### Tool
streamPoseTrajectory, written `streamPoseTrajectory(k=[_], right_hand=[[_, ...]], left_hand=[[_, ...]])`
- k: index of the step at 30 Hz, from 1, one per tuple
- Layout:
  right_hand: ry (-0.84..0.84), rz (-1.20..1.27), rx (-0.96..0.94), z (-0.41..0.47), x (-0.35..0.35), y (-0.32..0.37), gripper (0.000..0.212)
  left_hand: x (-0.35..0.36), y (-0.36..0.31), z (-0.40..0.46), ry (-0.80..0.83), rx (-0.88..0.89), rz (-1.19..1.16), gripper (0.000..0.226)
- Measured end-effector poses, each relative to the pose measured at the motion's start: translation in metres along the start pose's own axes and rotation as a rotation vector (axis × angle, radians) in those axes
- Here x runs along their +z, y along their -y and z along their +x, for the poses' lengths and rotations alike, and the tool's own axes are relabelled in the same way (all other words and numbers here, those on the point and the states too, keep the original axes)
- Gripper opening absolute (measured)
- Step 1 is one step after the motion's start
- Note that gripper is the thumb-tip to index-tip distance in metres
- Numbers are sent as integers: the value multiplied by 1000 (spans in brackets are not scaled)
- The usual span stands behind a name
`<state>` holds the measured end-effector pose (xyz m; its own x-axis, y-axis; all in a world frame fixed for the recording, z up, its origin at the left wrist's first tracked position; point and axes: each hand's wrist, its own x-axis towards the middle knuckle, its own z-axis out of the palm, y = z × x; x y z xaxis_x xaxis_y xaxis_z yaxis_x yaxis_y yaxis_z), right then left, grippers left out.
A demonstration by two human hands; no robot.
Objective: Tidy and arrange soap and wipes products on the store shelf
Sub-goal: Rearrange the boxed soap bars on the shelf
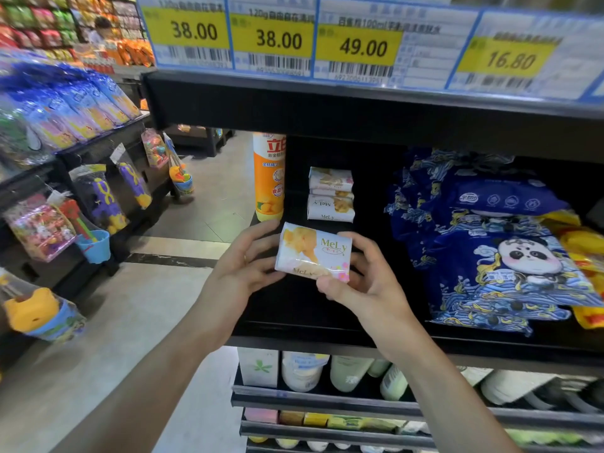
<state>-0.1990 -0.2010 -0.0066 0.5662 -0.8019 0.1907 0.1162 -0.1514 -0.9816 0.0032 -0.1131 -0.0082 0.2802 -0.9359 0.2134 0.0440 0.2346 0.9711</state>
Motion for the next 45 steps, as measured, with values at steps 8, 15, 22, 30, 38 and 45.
streamPoseTrajectory(k=[8, 15, 22, 30, 38, 45], right_hand=[[-5, 22, 37, 0, 2, 5, 63], [-9, -36, 55, 1, 6, 3, 52], [-58, -125, 32, 1, 11, 2, 63], [19, -131, -49, -4, 5, 4, 66], [33, -33, -46, -1, 0, 4, 57], [-4, 12, -23, 0, 2, 5, 48]], left_hand=[[5, 5, -4, 57, 102, 207, 84], [5, 4, -5, 64, 97, 220, 59], [6, 0, -5, 40, 76, 219, 48], [4, 0, -5, 26, 35, 231, 44], [7, -1, -7, 50, 17, 263, 45], [10, -3, -8, 45, -26, 291, 43]])
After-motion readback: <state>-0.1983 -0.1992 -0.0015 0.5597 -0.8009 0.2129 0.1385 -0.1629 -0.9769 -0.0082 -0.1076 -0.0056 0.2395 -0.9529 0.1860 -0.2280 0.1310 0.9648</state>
